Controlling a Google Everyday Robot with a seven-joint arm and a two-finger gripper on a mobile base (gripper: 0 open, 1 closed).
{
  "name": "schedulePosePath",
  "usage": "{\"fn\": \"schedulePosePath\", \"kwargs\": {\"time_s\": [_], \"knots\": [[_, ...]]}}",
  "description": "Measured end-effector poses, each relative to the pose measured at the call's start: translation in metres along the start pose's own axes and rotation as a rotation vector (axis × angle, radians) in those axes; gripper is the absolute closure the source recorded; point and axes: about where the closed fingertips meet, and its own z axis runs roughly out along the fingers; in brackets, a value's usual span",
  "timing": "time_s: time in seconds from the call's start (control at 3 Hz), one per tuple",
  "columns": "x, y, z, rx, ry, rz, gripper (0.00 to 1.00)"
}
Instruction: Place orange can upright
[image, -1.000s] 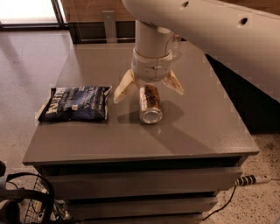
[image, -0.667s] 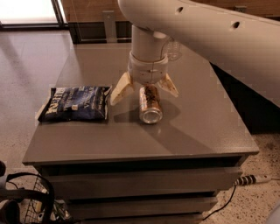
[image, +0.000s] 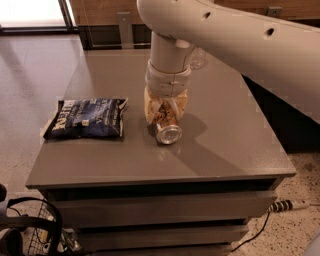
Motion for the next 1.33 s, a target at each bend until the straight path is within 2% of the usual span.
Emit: {"fn": "schedulePosePath", "kwargs": {"time_s": [0.33, 0.67, 1.0, 1.33], "knots": [[0.0, 0.0, 0.0, -0.001, -0.004, 0.0, 0.88], [-0.001, 0.001, 0.0, -0.002, -0.007, -0.001, 1.0], [-0.001, 0.001, 0.0, -0.002, -0.007, -0.001, 1.0], [0.001, -0.011, -0.013, -0.032, -0.101, -0.001, 1.0]]}}
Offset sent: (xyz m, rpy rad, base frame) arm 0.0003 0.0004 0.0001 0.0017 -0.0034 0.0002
